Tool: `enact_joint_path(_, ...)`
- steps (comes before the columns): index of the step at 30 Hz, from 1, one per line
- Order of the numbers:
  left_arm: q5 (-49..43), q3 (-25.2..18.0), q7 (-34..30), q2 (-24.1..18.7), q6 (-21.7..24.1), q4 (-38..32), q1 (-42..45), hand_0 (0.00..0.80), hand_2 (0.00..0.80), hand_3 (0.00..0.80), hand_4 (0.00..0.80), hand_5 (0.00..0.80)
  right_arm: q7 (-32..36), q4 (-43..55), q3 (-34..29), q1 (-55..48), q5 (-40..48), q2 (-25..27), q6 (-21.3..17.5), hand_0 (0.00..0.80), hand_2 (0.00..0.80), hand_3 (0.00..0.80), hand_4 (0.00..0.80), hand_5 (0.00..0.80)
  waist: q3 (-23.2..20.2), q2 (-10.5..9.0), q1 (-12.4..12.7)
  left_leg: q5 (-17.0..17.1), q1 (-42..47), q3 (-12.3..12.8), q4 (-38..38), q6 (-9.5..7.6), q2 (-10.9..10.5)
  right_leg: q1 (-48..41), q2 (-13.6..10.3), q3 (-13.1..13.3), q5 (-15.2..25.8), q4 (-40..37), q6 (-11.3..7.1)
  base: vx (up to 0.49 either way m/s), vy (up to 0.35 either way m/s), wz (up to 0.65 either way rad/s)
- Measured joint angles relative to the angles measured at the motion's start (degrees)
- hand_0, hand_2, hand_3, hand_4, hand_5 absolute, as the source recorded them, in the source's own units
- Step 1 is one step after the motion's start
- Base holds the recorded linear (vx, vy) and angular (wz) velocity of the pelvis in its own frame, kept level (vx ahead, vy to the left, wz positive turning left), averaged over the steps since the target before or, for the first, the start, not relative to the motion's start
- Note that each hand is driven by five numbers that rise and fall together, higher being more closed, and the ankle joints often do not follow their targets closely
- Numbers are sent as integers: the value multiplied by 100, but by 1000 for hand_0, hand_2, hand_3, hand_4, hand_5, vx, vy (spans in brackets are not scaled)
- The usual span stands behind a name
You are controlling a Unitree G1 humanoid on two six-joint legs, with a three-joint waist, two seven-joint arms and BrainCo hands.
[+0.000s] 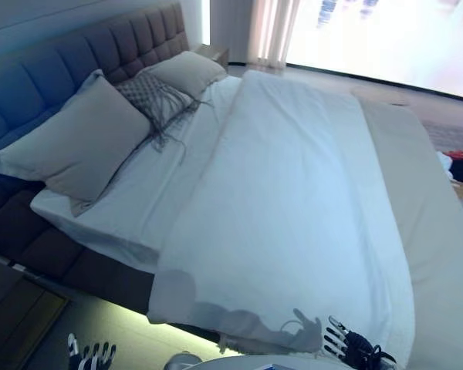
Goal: Make the bed neatly
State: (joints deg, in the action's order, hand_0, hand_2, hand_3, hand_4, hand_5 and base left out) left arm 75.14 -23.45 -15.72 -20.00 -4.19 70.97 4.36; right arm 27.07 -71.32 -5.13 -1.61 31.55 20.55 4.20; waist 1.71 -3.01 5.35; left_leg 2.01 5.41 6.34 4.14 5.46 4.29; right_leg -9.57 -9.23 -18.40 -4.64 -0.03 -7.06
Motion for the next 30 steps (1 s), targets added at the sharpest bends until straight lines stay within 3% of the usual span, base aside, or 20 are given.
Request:
enact_joint_path(7,-265,724,-52,101,416,-295,-376,0,0,0,0,0,-407,-8,-122,-133,552,-328,-6,0,0,0,0,0,-54,139,-266,31,-1,281,83,-22,-14,122,3,244,208,-209,-9,18,-26,-20)
enact_joint_path(15,-2195,2237,-156,572,737,10,-549,0,0,0,0,0,-940,-438,-166,-199,746,-456,-61,0,0,0,0,0,-127,235,-476,34,22,475,84,-16,54,183,79,443,323,-303,30,47,-66,-13)
enact_joint_path(19,-2324,2339,-174,756,748,61,-549,0,0,0,0,0,-990,-438,-75,-192,745,-463,-139,0,0,0,0,0,-128,211,-472,29,89,606,84,-8,89,162,116,570,393,-386,51,36,-79,-17)
enact_joint_path(26,-3794,2940,250,867,791,407,-500,0,0,0,0,0,-1147,-438,162,-187,816,-824,-237,0,0,0,0,0,-136,149,-461,30,104,626,82,-9,76,163,108,595,412,-380,44,13,-57,-2)
enact_joint_path(30,-4070,3019,468,885,791,455,-465,0,0,0,0,0,-1163,-438,363,-185,969,-1001,-275,0,0,0,0,0,-132,121,-462,30,110,634,82,-11,67,163,100,607,418,-379,38,0,0,0)
